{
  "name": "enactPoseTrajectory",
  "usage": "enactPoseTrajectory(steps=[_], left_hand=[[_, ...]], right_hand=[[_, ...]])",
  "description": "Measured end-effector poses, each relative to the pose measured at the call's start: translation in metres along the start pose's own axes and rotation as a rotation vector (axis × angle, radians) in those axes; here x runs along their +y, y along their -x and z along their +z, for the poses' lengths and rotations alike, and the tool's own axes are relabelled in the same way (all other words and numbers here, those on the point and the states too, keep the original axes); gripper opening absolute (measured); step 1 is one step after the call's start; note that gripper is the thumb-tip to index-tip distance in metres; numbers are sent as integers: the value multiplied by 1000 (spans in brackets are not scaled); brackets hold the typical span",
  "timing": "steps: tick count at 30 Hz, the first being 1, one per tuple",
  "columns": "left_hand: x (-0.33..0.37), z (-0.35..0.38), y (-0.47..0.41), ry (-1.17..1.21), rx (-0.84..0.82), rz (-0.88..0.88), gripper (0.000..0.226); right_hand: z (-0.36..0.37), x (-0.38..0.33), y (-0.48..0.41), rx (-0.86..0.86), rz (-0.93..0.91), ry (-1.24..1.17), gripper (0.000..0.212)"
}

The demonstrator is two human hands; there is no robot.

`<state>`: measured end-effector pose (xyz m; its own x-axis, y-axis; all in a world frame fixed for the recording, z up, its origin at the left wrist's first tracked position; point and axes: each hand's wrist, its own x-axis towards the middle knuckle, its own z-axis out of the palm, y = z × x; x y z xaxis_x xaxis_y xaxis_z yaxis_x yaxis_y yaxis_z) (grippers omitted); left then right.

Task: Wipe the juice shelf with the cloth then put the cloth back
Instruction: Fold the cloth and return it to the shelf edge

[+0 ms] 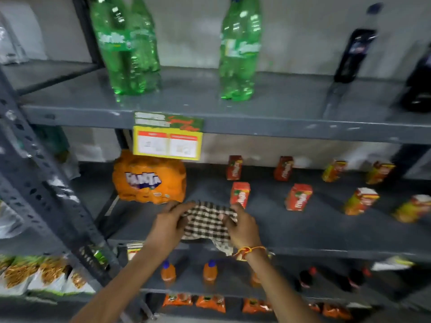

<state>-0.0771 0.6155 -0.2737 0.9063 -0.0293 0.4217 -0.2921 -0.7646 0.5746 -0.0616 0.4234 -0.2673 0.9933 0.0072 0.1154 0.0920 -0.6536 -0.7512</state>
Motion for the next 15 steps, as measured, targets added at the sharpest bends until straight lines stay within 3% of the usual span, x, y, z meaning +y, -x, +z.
enactPoseTrajectory(steps=[4,9,15], left_hand=[[123,20,-2,21,110,227,44],[296,60,-13,150,232,454,31],[467,103,-42,373,227,531,42]], right_hand=[[-121,34,43,166,-128,-90,30],[-290,75,84,399,-192,-31,21],[-457,103,88,656,-123,-2,34]])
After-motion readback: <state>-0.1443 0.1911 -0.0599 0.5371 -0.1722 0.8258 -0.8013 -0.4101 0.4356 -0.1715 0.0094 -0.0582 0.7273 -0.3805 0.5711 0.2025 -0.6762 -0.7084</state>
